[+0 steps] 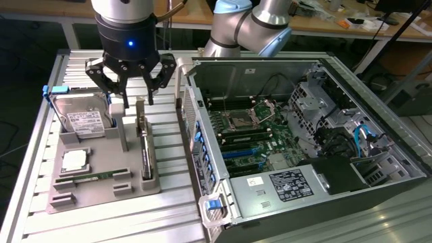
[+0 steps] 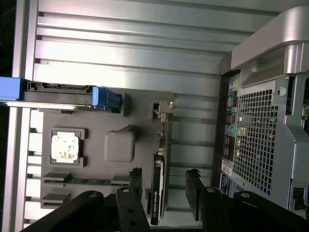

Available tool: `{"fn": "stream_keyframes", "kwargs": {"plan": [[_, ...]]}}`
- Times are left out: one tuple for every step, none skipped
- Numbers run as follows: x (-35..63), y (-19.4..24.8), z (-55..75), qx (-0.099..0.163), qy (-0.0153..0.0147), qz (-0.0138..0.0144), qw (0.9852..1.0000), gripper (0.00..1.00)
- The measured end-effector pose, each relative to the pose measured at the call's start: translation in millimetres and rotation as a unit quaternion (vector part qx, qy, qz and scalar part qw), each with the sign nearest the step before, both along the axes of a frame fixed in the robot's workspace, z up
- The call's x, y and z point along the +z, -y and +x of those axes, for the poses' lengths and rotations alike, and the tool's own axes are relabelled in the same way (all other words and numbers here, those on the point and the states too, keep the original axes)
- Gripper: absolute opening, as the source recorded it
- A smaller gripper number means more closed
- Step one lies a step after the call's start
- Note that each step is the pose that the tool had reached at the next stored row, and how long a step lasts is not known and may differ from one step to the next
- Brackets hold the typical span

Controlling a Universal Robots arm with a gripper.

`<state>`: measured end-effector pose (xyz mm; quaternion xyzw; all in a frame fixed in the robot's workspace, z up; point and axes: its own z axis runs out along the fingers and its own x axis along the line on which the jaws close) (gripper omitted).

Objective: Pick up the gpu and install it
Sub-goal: 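Pick up the gpu and move the gpu toward the slot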

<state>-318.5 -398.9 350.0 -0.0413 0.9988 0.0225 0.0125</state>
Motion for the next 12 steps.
{"fn": "stream_keyframes", "kwargs": {"plan": [[-0.9, 0.0, -0.5, 0.0, 0.0, 0.0, 1.0, 0.49], [-1.6, 0.0, -1.0, 0.0, 0.0, 0.0, 1.0, 0.49], [-2.0, 0.0, -1.2, 0.0, 0.0, 0.0, 1.0, 0.49], [-2.5, 0.0, -1.5, 0.0, 0.0, 0.0, 1.0, 0.49], [-3.2, 0.0, -1.9, 0.0, 0.0, 0.0, 1.0, 0.49], [-3.6, 0.0, -2.3, 0.0, 0.0, 0.0, 1.0, 0.49], [-4.1, 0.0, -2.6, 0.0, 0.0, 0.0, 1.0, 0.49], [-4.5, 0.0, -2.8, 0.0, 0.0, 0.0, 1.0, 0.49], [-4.9, 0.0, -3.1, 0.0, 0.0, 0.0, 1.0, 0.49], [-5.4, 0.0, -3.4, 0.0, 0.0, 0.0, 1.0, 0.49], [-5.8, 0.0, -3.7, 0.0, 0.0, 0.0, 1.0, 0.49], [-6.3, 0.0, -4.0, 0.0, 0.0, 0.0, 1.0, 0.49]]}}
